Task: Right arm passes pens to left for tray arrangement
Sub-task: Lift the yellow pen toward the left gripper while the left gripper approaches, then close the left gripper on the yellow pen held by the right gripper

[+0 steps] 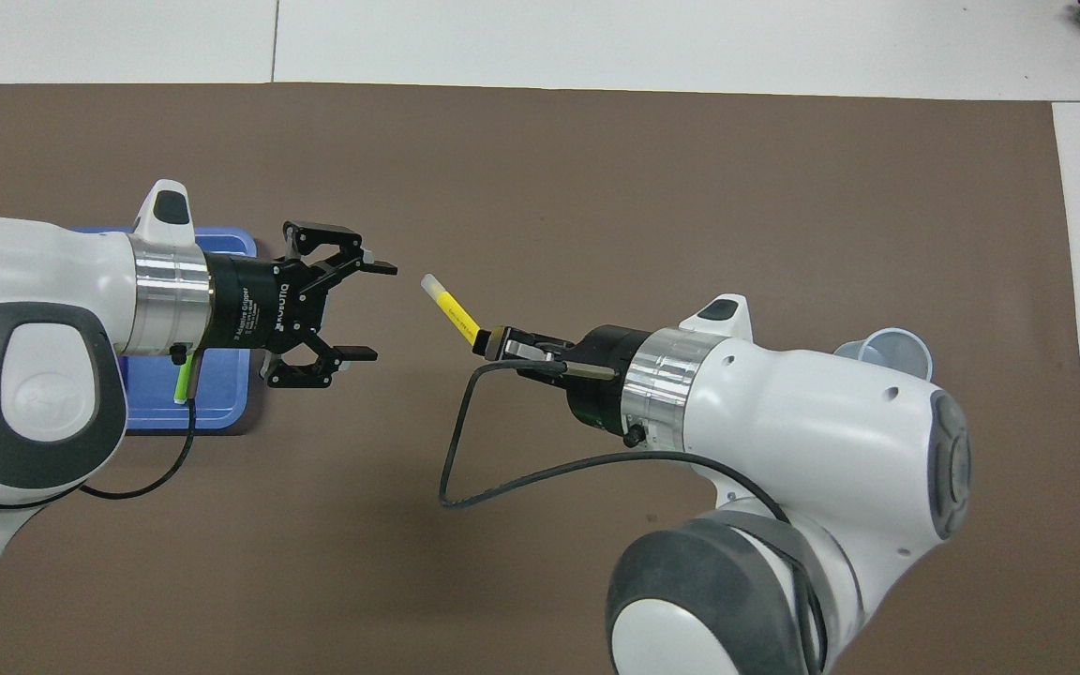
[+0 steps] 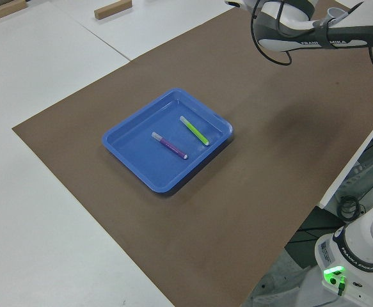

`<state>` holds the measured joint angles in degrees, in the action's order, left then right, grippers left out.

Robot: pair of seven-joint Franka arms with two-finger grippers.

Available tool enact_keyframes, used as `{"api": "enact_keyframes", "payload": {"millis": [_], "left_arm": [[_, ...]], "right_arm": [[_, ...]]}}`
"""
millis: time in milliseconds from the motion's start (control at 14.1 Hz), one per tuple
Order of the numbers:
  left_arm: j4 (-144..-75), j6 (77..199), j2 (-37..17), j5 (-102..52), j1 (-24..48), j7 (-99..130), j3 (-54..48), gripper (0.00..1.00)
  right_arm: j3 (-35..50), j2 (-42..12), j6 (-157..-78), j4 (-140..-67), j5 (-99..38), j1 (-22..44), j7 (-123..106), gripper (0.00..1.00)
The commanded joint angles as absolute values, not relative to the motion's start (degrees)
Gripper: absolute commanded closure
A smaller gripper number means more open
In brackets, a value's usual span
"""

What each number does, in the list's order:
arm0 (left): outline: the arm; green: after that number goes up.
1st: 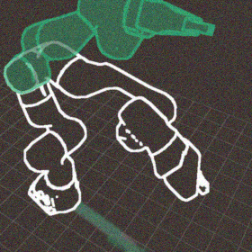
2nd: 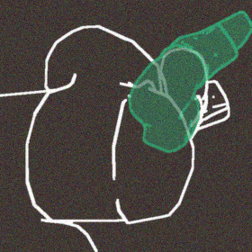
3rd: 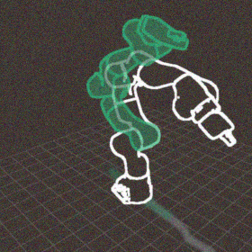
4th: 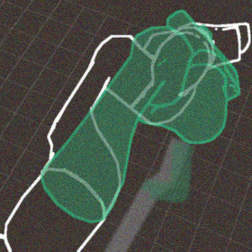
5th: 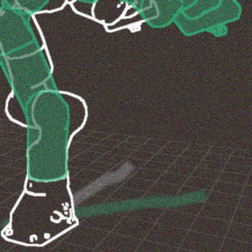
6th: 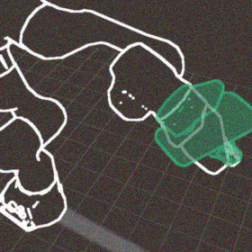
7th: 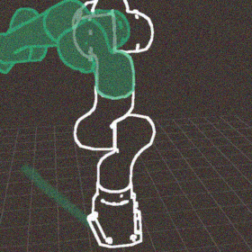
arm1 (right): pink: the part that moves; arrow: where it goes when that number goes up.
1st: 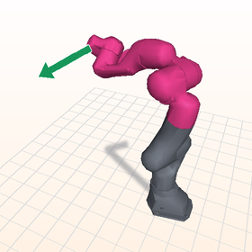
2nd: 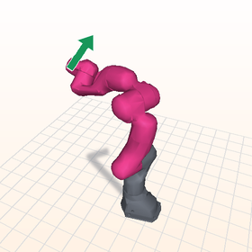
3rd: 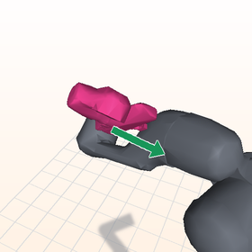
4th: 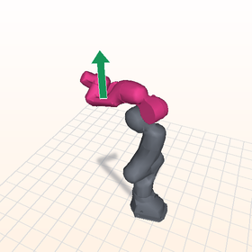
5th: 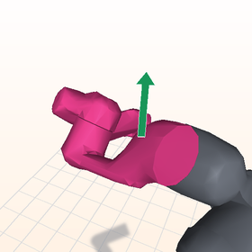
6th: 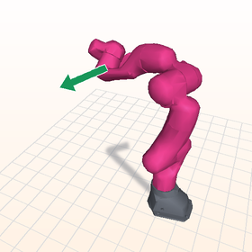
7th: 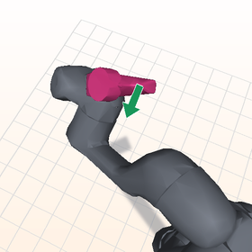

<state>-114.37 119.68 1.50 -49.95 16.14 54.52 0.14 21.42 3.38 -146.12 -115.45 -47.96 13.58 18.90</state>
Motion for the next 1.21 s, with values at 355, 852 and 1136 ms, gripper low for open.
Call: {"api": "enact_keyframes", "payload": {"millis": [355, 852, 1136], "left_arm": [[-116.5, 125.6, 4.2, -52.7, 21.5, 61.3, 1.0, 0.11], [-116.6, 125.2, 4.4, -52.5, 22.7, 61.8, 1.1, 0.39], [-116.4, 122.7, 4.9, -52.1, 21.6, 61.3, 1.4, 0.39]], "right_arm": [[21.3, 3.4, -149.7, -116.7, -49.6, 16.6, 20.7, 1.00], [21.3, 3.4, -149.7, -116.8, -49.6, 16.5, 20.7, 1.00], [21.3, 3.3, -149.8, -116.8, -49.6, 16.5, 20.7, 1.00]]}}
